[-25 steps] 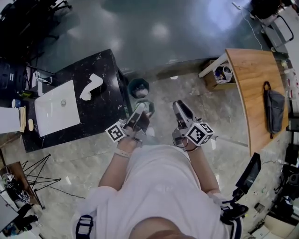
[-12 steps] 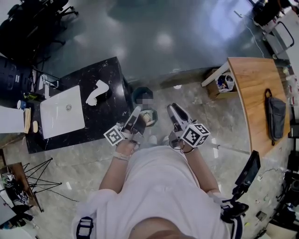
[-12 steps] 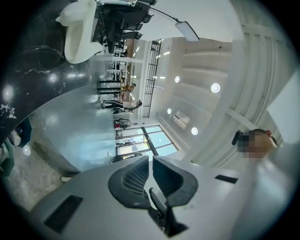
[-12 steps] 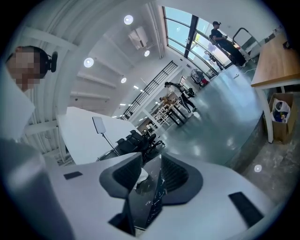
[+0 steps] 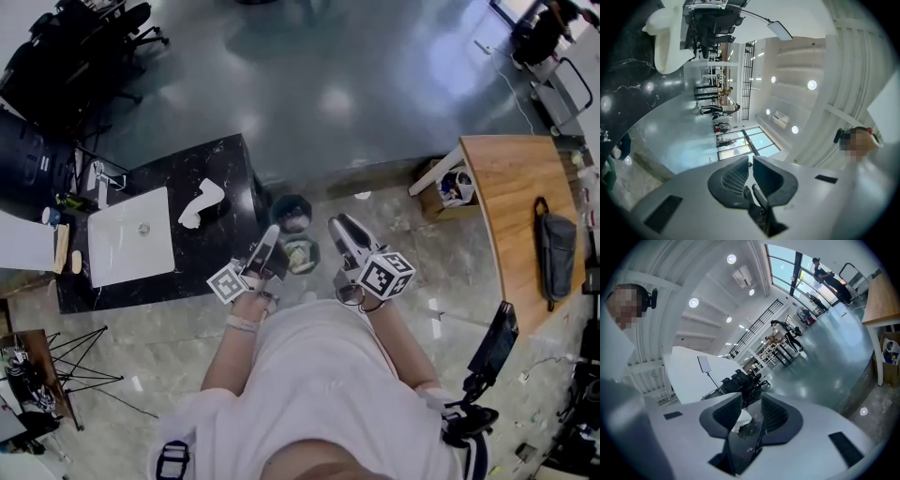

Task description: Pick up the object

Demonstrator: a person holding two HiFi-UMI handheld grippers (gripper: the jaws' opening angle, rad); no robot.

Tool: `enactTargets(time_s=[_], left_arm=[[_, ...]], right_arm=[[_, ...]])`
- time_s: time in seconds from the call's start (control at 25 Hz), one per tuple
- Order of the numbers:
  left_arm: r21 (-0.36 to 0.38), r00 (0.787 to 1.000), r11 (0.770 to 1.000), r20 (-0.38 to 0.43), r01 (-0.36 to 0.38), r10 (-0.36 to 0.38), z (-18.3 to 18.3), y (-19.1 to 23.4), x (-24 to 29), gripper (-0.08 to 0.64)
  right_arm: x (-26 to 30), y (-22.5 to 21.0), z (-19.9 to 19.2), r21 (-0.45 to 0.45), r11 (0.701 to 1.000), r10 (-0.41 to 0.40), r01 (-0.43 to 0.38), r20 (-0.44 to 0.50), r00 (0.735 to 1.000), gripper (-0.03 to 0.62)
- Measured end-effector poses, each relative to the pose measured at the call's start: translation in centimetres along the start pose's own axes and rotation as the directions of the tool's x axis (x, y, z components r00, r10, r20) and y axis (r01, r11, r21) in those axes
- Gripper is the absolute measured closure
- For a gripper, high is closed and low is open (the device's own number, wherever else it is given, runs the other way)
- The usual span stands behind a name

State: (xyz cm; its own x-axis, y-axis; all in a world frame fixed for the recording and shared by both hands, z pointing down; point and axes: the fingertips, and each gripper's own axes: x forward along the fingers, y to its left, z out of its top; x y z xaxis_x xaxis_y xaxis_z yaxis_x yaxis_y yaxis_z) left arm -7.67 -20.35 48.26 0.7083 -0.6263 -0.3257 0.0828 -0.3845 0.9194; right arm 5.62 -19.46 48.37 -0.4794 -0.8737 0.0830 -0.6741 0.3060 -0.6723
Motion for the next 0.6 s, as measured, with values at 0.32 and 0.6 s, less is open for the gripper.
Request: enactTargets(time_s=[0.32, 0.6], left_arm=[[0.194, 0.997, 0.978, 0.045, -0.076, 0.068, 4.6, -0.1, -1.0, 0.520], [0.447, 0.972, 0.863, 0.088, -0.235, 0.219, 10.3, -0.4, -4.1, 0.462]], right_arm=[[3.5, 0.4, -0.4, 0.021, 0.998, 0.067, -0.066, -0.062, 0.996, 0.453], [7.2, 2.7, -2.7, 0.024, 0.989, 0.148, -0.146, -0.156, 0.977, 0.453]])
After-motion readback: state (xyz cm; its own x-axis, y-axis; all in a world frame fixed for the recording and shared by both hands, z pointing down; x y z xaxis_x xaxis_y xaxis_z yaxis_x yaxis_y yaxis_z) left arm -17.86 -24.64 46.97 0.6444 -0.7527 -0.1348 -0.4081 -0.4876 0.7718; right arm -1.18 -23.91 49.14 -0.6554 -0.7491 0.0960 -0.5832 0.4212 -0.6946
